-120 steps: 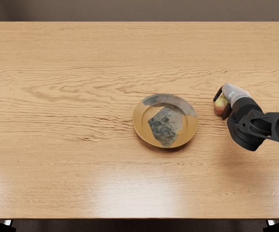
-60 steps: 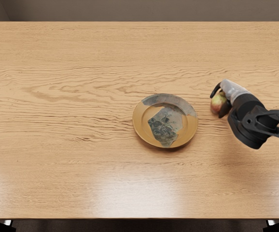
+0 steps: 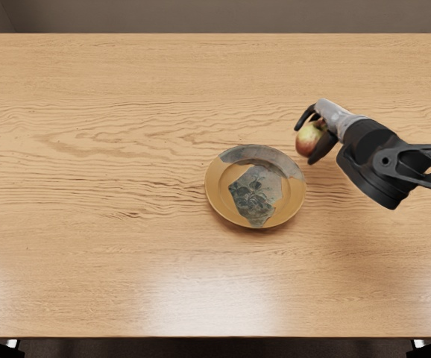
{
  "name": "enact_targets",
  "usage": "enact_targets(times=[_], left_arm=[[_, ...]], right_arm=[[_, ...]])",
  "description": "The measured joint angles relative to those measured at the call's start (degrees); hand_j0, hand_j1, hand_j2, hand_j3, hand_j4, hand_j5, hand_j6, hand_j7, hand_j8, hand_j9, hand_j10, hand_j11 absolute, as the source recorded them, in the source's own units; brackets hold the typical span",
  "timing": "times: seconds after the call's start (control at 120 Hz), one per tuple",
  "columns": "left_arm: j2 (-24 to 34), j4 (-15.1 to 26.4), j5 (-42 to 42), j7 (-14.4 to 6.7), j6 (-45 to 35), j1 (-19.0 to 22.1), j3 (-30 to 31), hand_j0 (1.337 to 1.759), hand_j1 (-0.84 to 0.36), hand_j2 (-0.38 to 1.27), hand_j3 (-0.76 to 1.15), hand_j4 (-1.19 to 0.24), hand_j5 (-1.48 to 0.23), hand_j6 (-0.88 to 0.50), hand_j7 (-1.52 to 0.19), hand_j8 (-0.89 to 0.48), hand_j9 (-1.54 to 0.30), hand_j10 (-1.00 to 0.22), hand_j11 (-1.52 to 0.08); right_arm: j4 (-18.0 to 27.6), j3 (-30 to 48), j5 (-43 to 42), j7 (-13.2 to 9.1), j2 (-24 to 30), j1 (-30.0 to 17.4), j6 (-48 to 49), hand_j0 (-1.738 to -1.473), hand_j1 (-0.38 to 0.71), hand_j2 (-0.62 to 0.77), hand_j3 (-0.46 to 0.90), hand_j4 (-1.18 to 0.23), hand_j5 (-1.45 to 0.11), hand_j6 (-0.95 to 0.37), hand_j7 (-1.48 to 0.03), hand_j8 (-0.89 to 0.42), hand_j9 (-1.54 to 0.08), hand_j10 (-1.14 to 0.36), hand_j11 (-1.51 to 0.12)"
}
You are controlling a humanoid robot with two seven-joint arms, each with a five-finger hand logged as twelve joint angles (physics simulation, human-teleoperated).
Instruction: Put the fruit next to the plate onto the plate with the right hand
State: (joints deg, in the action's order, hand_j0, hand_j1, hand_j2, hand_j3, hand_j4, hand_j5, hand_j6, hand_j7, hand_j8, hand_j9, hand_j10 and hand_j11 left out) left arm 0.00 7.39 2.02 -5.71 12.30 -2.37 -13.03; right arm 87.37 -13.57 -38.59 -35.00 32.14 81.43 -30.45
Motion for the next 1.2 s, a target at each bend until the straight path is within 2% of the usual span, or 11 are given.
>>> enact_targets(times=[0.267,0.6,0.842,1.2], left_arm=[[0.0,0.0,0.0,0.0,0.0,0.0,0.0,1.658,0.34,0.0,0.0,-0.01,-0.01,-0.01,-0.01,-0.01,-0.01,-0.01,-0.01],[0.0,-0.2,-0.1,0.0,0.0,0.0,0.0,1.658,0.34,0.0,0.0,-0.01,-0.01,-0.01,-0.01,-0.01,-0.01,-0.01,-0.01],[0.0,-0.2,-0.1,0.0,0.0,0.0,0.0,1.658,0.34,0.0,0.0,-0.01,-0.01,-0.01,-0.01,-0.01,-0.01,-0.01,-0.01],[0.0,-0.2,-0.1,0.0,0.0,0.0,0.0,1.658,0.34,0.0,0.0,-0.01,-0.01,-0.01,-0.01,-0.01,-0.01,-0.01,-0.01]], right_arm=[[1.3,1.0,3.9,0.0,-2.3,2.7,0.4,-1.656,0.15,0.13,0.0,-0.57,-0.83,-0.46,-0.78,-0.33,-0.82,-0.44,-0.83],[0.9,1.9,9.0,0.0,-10.4,6.5,0.1,-1.656,0.13,0.11,0.0,-0.57,-0.84,-0.47,-0.79,-0.34,-0.82,-0.45,-0.83],[1.1,2.1,9.3,0.0,-13.0,5.1,-0.1,-1.655,0.12,0.09,0.0,-0.57,-0.83,-0.48,-0.79,-0.35,-0.82,-0.46,-0.83],[1.6,1.9,8.7,0.0,-10.8,1.0,-0.2,-1.654,0.1,0.07,0.0,-0.58,-0.82,-0.49,-0.79,-0.37,-0.82,-0.48,-0.84]])
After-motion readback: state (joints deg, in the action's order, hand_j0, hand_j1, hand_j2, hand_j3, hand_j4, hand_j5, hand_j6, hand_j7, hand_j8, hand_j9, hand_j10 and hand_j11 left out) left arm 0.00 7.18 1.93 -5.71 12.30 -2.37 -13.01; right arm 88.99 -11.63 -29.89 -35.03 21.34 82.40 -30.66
